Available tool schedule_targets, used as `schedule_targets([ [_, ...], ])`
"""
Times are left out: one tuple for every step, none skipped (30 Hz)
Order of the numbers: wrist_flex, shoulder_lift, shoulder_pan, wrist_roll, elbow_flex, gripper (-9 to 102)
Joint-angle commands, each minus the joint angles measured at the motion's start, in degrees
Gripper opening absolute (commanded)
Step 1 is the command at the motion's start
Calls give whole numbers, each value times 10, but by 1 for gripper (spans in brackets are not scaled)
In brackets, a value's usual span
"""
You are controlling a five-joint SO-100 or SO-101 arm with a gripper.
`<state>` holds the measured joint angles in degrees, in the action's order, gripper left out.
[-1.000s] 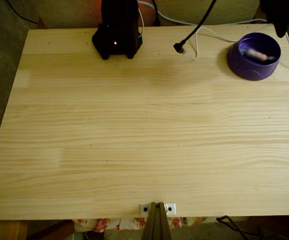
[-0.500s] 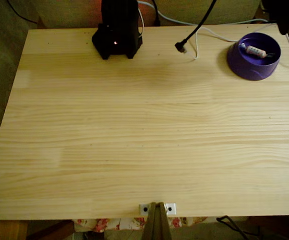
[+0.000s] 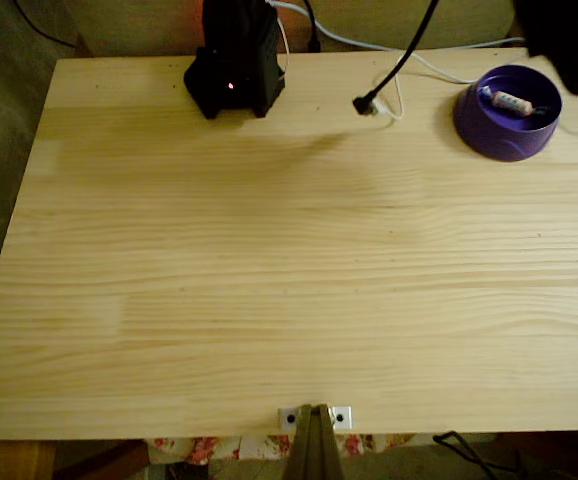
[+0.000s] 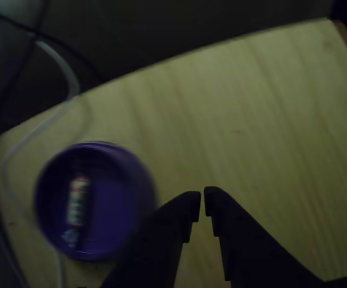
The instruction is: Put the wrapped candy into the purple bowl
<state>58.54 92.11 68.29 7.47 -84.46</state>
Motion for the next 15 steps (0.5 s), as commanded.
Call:
schedule_targets([
  [-8, 102, -74, -11, -21, -1],
  [-8, 114, -98, -19, -35, -1],
  [-8, 127, -120, -25, -51, -1],
  [-5, 138, -144, -40, -65, -1],
  [-3, 151, -170, -59, -82, -1],
  [-2, 165, -196, -69, -99, -1],
  [-3, 180, -223, -78, -118, -1],
  [-7, 198, -251, -90, -139, -1],
  [-11, 216, -280, -100, -160, -1],
  [-18, 236, -308, -102, -183, -1],
  [-27, 257, -339, -105, -207, -1],
  [-33, 276, -369, -105, -230, -1],
  [-37, 295, -400, -104, -251, -1],
  [-44, 315, -430, -104, -275, -1],
  [-52, 335, -458, -103, -301, -1],
])
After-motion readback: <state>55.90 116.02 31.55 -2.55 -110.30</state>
